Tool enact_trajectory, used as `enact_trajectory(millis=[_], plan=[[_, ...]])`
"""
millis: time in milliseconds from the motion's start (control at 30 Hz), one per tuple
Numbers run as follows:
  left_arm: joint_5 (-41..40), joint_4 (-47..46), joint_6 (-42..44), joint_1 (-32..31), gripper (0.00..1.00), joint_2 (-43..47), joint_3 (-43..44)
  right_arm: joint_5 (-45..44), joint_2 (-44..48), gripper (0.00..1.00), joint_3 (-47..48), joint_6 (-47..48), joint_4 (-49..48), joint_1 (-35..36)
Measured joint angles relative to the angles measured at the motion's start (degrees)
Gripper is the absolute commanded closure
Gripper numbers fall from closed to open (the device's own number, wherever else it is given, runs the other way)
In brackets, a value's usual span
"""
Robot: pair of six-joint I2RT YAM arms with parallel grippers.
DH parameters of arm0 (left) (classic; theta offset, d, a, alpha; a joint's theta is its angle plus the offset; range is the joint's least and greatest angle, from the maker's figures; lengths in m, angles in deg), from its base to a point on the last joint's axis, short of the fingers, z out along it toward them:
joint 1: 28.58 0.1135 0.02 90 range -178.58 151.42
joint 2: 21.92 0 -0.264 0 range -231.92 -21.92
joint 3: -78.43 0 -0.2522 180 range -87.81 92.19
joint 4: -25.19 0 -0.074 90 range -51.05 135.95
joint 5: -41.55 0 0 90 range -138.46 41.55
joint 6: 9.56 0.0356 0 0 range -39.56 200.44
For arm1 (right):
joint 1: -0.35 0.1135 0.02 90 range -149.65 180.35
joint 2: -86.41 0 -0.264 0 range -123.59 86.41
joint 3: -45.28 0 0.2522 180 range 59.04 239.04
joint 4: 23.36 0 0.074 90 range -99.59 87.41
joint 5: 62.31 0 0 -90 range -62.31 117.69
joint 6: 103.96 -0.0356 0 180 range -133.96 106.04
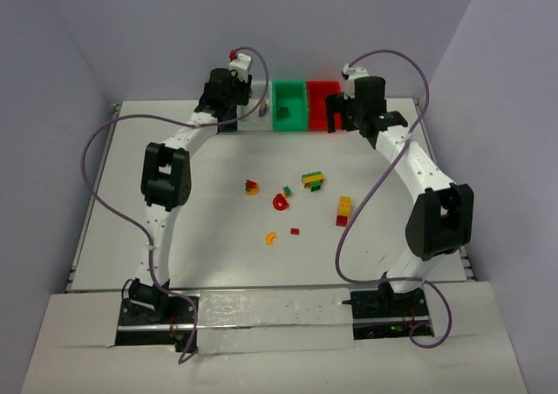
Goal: Sort the legos into containers by color
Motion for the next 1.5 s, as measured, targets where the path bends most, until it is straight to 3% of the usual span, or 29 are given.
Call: enact_trajectory(millis=[200, 333, 467, 633, 833, 1067, 1200, 1333, 1500], plan=[[-2.26, -1.50, 3.77, -0.69, 0.83, -5.35, 2.35, 3.13, 0.25, 0.00, -2.76, 0.22, 3.07, -0.12], [-3.79, -1.93, 5.81, -1.39, 0.53, -6.12, 2.36, 5.06, 0.25, 0.00, -2.94, 0.82, 4.11, -0.09], [-4.48, -3.45, 6.76, -1.64, 0.31, -6.12, 2.35, 7.09, 0.25, 0.00, -2.94, 1.98, 5.33, -0.10], [-4.98, -3.69, 7.18, -1.61, 0.19, -5.99, 2.34, 10.50, 0.25, 0.01, -2.93, 5.07, 9.63, -0.09], [-6.06, -3.38, 7.33, -1.60, 0.17, -3.77, 2.13, 10.22, 0.91, 0.04, -2.95, 6.30, 18.20, 0.13], [-9.87, -0.97, 5.79, -1.60, 0.20, 6.64, -3.68, 4.69, 9.59, 0.03, -9.10, -1.26, 27.55, 2.15], [-13.78, 1.22, 2.57, -1.60, 0.24, 16.48, -10.06, -0.95, 11.42, 0.00, -13.75, -8.42, 30.23, 5.26], [-18.05, 2.55, -0.86, -1.51, 0.25, 26.12, -17.33, -0.31, 11.27, 0.00, -21.46, -13.54, 31.62, 6.33], [-21.34, 3.53, -5.06, -0.85, 0.26, 36.37, -29.61, 0.18, 9.59, 0.03, -21.86, -16.64, 33.33, 6.30]])
